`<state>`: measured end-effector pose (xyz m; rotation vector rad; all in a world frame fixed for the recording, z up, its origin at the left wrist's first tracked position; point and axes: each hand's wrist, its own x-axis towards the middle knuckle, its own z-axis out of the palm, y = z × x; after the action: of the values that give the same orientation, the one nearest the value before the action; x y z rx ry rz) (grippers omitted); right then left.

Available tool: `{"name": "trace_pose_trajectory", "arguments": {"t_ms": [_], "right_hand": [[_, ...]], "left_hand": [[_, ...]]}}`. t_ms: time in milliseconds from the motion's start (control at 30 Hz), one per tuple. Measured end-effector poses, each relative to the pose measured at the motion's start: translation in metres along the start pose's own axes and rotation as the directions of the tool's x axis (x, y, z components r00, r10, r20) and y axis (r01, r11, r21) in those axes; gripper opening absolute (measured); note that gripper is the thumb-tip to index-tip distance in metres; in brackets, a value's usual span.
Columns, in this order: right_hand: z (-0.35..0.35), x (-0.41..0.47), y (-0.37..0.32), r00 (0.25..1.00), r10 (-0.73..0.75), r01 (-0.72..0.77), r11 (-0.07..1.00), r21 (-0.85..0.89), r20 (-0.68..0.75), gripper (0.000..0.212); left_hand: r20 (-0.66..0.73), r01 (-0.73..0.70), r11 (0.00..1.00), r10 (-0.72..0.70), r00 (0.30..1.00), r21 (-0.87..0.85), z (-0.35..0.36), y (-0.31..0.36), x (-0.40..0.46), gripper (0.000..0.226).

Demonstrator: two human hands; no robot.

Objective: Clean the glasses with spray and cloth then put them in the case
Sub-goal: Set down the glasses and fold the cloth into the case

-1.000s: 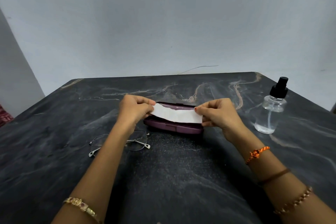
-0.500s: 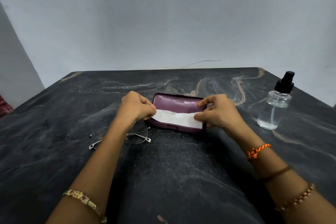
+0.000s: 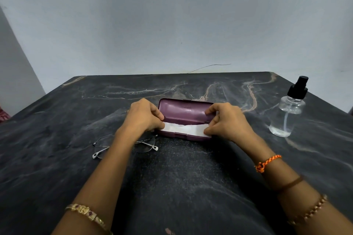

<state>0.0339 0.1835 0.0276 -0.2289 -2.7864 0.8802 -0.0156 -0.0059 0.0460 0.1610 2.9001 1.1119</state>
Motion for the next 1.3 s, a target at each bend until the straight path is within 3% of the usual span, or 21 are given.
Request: {"name": "trace_pose_trajectory", "arguments": {"t_ms": [367,667,1000,1300], "right_hand": [[-0.003,-0.003,-0.003,0.996,-0.093,0.093,0.987,-0.128,0.006,0.009],[-0.004,-0.005,-0.003,0.997,-0.065,0.059,0.981,-0.184,-0.029,0.012],[-0.014,0.001,0.018,0.981,0.104,-0.11,0.994,-0.025,-0.164,0.007],[-0.036,-0.012,0.033,0.963,0.186,-0.168,0.98,0.105,-0.197,0.015]], "left_hand": [[-0.05,0.027,0.994,-0.022,0.998,0.104,0.002,-0.006,0.003,0.009],[-0.116,-0.009,0.995,0.021,0.993,0.103,0.007,-0.004,0.003,0.009],[-0.149,-0.137,0.985,0.153,0.977,0.108,0.027,0.011,-0.008,0.008],[-0.009,-0.224,0.968,0.227,0.974,0.112,0.037,0.03,-0.031,0.011]]}}
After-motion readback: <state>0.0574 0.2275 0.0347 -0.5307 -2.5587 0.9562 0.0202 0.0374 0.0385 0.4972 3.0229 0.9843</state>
